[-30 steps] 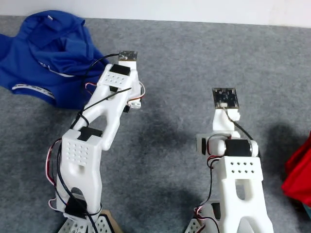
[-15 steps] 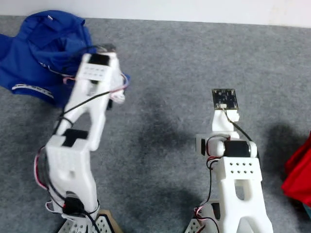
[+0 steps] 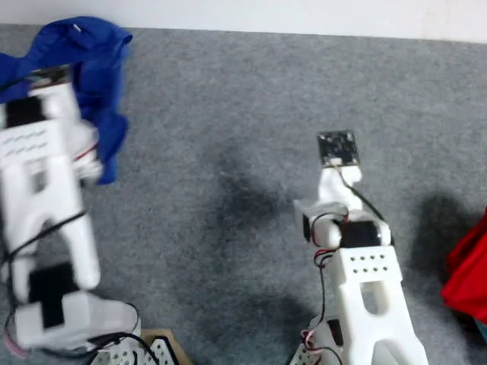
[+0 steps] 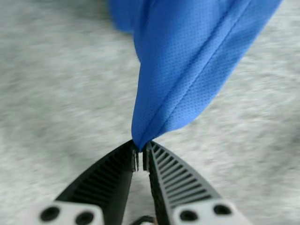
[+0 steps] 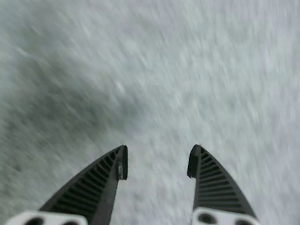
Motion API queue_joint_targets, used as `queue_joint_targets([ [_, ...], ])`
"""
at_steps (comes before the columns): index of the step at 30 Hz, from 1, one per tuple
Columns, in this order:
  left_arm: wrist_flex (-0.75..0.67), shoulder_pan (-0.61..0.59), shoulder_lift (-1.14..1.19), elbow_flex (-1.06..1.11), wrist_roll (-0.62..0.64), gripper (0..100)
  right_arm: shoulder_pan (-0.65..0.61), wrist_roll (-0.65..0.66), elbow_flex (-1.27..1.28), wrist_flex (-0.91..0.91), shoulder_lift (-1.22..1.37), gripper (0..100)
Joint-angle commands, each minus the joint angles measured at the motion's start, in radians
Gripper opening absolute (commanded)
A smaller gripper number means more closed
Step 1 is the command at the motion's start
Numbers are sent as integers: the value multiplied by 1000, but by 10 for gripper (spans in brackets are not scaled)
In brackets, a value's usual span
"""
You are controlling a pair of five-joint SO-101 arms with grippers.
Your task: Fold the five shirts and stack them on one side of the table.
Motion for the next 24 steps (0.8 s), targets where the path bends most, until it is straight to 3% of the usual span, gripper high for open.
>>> queue_joint_targets([
  [1,20,-173,-157,104,-157,6,-76,5,-59,-82,77,214],
  [9,-48,-318,-481,479,-657,5,-182,-80,-398,-179,558,214],
  [12,-143,-355,-677,625,-755,5,-237,-77,-550,-183,734,214],
  [17,-354,-476,-1052,906,-776,6,-346,-72,-834,-183,990,214],
  [21,-509,-615,-1293,1138,-647,7,-395,-77,-1070,-177,1161,214],
  [24,-549,-685,-1408,1253,-551,7,-415,-78,-1219,-153,1257,214],
])
